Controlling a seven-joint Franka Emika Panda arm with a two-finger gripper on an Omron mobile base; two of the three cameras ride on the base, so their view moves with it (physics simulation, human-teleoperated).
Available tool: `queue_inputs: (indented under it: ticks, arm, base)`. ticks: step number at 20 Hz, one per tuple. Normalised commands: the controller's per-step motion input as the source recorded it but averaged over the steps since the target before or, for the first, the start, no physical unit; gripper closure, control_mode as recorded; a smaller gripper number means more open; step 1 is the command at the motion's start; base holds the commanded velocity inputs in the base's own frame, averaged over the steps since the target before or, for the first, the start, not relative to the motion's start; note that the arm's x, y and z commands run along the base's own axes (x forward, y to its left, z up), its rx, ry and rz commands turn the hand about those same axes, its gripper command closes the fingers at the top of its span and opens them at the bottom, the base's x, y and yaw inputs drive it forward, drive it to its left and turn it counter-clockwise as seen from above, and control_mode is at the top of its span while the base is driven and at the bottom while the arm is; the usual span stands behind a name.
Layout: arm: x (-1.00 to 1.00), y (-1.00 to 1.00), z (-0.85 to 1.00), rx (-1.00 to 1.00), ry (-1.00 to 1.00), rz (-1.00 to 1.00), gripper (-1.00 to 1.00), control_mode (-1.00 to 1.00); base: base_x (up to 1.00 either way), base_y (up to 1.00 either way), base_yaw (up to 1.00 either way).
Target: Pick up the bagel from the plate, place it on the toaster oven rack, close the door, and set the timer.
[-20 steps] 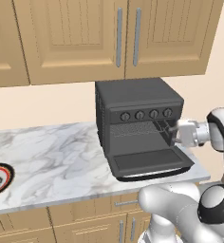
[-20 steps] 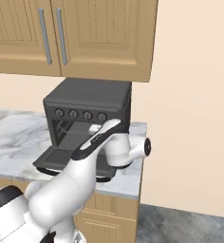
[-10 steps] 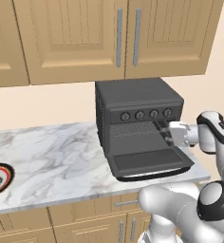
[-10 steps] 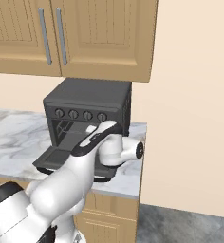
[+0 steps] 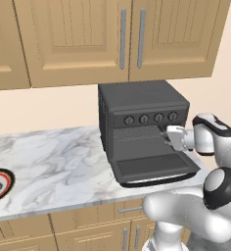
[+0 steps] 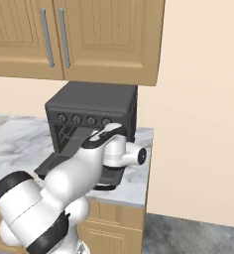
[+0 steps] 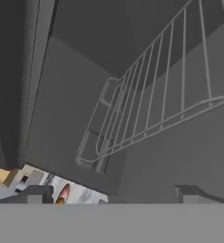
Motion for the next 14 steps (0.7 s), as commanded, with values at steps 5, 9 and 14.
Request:
queue_inputs:
  ticks: [5,9,14]
  arm:
    - [0.26,0.0,-0.25,0.0,0.0,-0.01,-1.0,-1.0]
    - [0.13,0.0,-0.16,0.0,0.0,-0.02,-1.0,-1.0]
    - [0.04,0.0,-0.12,0.0,0.0,-0.03,-1.0,-1.0]
  base:
    - [0.0,0.0,0.0]
    - [0.0,0.0,0.0]
    - [0.0,0.0,0.0]
